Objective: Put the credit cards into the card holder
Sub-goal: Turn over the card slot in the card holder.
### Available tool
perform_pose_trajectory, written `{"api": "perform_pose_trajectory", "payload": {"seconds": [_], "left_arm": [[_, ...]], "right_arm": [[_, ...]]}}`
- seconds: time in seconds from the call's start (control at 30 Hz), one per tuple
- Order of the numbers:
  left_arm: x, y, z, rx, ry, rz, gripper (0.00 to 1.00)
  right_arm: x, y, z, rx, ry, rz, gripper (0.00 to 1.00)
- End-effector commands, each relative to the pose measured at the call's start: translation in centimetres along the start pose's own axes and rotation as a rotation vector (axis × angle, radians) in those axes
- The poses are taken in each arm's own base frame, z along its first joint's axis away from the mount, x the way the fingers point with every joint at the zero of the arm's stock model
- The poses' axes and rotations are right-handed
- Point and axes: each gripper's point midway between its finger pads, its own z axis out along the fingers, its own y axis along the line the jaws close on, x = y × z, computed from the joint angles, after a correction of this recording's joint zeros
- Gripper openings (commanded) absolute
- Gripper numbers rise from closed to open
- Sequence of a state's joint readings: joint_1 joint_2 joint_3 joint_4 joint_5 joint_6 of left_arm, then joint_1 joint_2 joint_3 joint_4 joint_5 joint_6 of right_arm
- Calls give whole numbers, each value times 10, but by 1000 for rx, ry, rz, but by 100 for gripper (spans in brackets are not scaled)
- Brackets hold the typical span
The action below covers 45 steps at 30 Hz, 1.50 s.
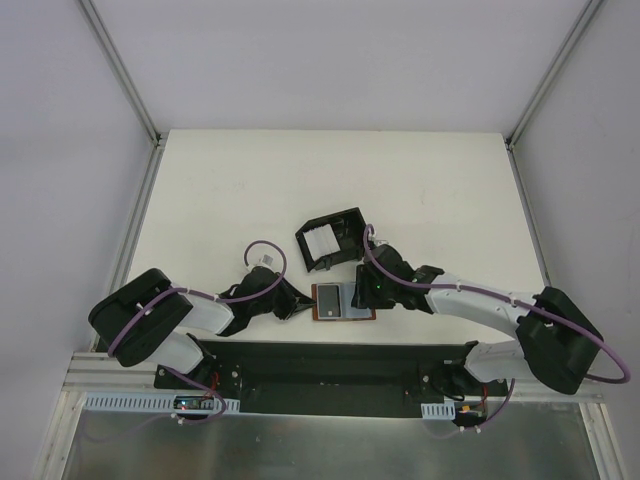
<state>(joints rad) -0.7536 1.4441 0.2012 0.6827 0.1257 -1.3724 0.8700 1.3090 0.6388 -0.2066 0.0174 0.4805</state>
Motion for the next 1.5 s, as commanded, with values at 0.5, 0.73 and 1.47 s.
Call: {"api": "perform_pose_trajectory", "payload": {"seconds": [0.5,0.73,1.47], "left_arm": [[8,102,-15,-365,11,38,0],[9,102,-15,-366,16,41,0],[8,107,-18,-375,1,22,0]], "right_arm": [[-2,6,6,32,23,-66,36],[-7,10,1,103,20,-135,24],[-23,136,-12,-473,4,-172,41]]}}
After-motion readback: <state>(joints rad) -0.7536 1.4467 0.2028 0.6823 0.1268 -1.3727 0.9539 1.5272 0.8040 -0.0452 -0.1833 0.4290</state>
